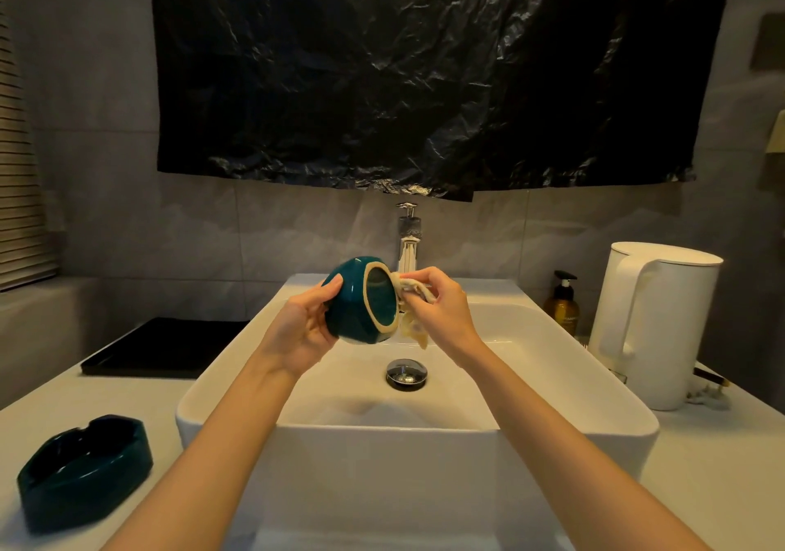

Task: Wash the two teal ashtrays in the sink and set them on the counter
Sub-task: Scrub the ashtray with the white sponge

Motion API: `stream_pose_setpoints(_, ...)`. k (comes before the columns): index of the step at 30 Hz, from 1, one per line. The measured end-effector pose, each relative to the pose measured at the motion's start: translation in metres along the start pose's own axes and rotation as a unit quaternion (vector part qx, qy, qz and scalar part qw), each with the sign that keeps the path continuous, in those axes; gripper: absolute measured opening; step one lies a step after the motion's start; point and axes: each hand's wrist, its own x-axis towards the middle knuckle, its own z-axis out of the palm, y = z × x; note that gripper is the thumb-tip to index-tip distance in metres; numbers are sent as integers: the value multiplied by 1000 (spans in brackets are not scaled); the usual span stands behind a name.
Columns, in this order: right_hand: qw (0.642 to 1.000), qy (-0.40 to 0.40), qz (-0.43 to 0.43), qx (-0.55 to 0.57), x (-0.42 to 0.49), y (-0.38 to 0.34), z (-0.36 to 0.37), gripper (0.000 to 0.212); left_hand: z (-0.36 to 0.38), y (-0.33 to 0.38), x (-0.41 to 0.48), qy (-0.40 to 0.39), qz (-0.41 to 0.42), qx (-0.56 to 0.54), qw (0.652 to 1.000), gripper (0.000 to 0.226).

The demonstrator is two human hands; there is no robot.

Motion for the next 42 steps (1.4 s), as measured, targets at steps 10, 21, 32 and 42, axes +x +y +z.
stream_pose_setpoints(10,996,-79,45,-5,-8,-11,3,18,-13,6,8,38,40,-151,987,38)
stream_pose_setpoints(21,996,-59,58,-46,-6,-8,7,18,-10,1,12,55,13,-110,992,37)
stream_pose_setpoints(32,985,-64,-145,-67,-12,-5,14,23,-11,-8,23,84,17,-26,996,40)
stream_pose_setpoints(42,934,2,-331,-133,-9,-6,14,24,-2,-18,25,60,-1,103,993,35)
